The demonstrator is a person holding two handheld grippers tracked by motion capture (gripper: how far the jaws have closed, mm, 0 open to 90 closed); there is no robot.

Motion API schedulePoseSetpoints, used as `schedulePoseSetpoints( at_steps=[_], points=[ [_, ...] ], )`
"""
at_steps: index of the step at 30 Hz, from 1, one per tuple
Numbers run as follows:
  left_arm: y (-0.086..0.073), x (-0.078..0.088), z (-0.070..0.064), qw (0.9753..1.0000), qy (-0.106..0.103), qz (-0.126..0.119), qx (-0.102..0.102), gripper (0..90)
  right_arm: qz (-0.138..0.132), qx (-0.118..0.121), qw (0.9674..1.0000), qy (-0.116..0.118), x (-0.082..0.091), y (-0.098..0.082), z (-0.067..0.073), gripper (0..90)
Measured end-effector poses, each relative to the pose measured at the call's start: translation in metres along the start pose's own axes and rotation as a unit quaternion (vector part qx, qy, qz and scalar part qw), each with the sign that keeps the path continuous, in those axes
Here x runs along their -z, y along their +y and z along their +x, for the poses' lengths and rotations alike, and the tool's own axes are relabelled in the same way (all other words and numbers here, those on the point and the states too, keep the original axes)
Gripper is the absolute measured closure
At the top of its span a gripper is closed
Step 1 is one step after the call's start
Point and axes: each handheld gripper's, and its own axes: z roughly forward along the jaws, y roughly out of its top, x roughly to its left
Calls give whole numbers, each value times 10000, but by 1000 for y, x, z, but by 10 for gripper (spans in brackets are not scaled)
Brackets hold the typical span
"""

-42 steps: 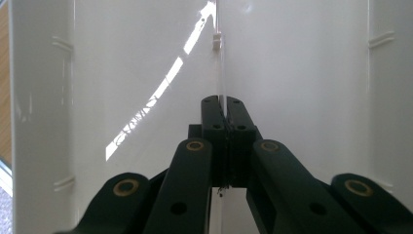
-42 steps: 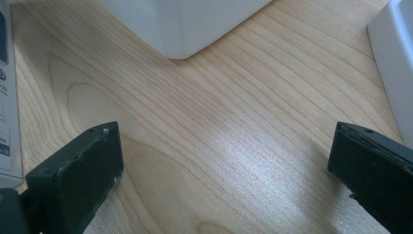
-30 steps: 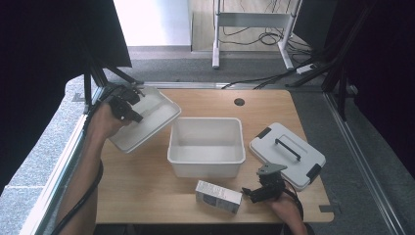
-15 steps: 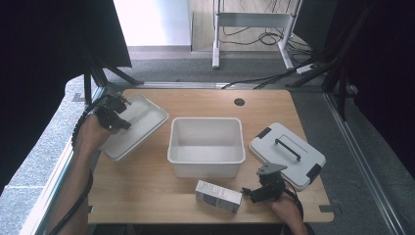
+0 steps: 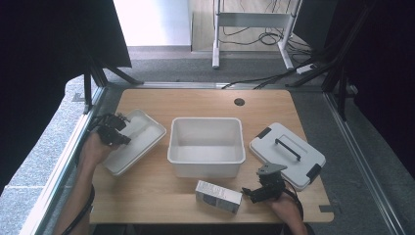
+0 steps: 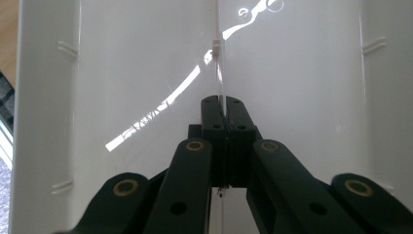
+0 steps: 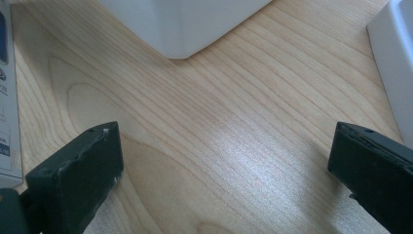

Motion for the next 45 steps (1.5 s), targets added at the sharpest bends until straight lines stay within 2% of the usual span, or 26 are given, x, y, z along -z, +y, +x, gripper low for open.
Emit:
schedulePoseSetpoints(
  at_steps=[10,19,25,29,33,38,40,45],
  points=[
    [-15,-27,-3,10000,-10,-6,42,890,-5,-4,10000,1,0,0,0,0],
    [-23,-39,-3,10000,45,9,86,889,-6,-1,10000,1,0,0,0,0],
    [-27,-43,-3,9998,-28,-71,157,879,-7,-1,10000,0,0,0,0,0],
    [-27,-35,-4,9995,-67,-248,200,802,-7,-1,10000,1,0,0,0,0],
    [-26,-25,-8,9988,-47,-443,180,657,-6,-1,10000,1,0,0,0,0],
    [-27,-17,-18,9976,-80,-688,48,472,-3,-6,10000,2,0,0,0,0],
    [-28,-14,-25,9964,-161,-831,-47,396,-2,-6,10000,-1,0,0,0,0],
    [-29,-6,-43,9929,-284,-1145,-165,271,-1,-5,10000,-10,0,0,0,0]
  ],
)
